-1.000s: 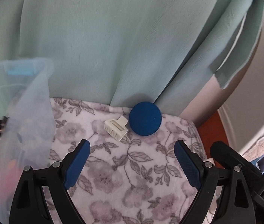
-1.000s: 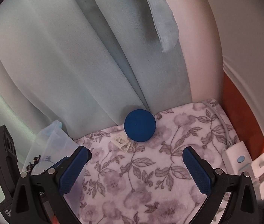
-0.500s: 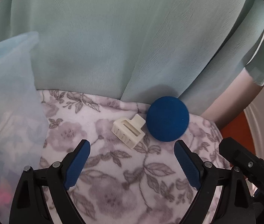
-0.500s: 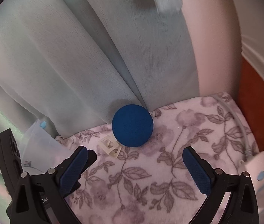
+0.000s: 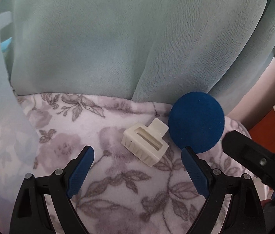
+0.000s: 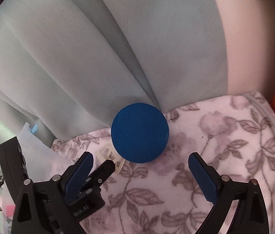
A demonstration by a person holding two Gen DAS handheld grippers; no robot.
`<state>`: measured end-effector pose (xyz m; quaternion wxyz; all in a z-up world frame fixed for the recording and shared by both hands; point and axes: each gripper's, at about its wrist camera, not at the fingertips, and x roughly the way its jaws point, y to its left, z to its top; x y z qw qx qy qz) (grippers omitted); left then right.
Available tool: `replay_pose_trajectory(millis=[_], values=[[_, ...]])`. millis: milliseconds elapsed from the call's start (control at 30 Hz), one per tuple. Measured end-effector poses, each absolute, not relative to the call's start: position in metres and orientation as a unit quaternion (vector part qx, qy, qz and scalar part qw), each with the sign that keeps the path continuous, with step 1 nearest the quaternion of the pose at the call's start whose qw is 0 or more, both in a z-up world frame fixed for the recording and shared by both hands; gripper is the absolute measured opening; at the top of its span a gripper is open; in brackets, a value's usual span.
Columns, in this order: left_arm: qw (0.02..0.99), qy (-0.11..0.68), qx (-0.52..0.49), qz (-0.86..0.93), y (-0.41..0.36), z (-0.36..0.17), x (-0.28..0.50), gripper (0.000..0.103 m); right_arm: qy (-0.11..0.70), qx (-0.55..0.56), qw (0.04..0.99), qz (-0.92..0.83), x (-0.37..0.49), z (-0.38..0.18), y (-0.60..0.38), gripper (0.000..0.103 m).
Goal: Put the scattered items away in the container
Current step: 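Grasp the blue foam ball with the right gripper while the left grasps the white claw clip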
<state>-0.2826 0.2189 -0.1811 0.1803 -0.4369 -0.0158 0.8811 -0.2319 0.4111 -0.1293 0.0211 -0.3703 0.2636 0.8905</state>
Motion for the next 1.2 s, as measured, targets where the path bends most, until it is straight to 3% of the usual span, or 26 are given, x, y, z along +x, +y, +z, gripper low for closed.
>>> replay_pose_trajectory(millis=[733, 1067, 1200], values=[[0.192, 0.0, -0.434, 0.88, 0.224, -0.209, -0.308, 0.084, 0.278, -0.376, -0.007, 0.884, -0.272, -0.16, 0.418, 0.088], [0.182, 0.003, -0.429, 0.885, 0.217, -0.209, -0.314, 0.061, 0.289, -0.368, -0.013, 0.884, -0.267, -0.158, 0.42, 0.082], [0.181, 0.001, -0.428, 0.885, 0.214, -0.209, -0.316, 0.061, 0.29, -0.368, -0.011, 0.884, -0.262, -0.155, 0.421, 0.082]])
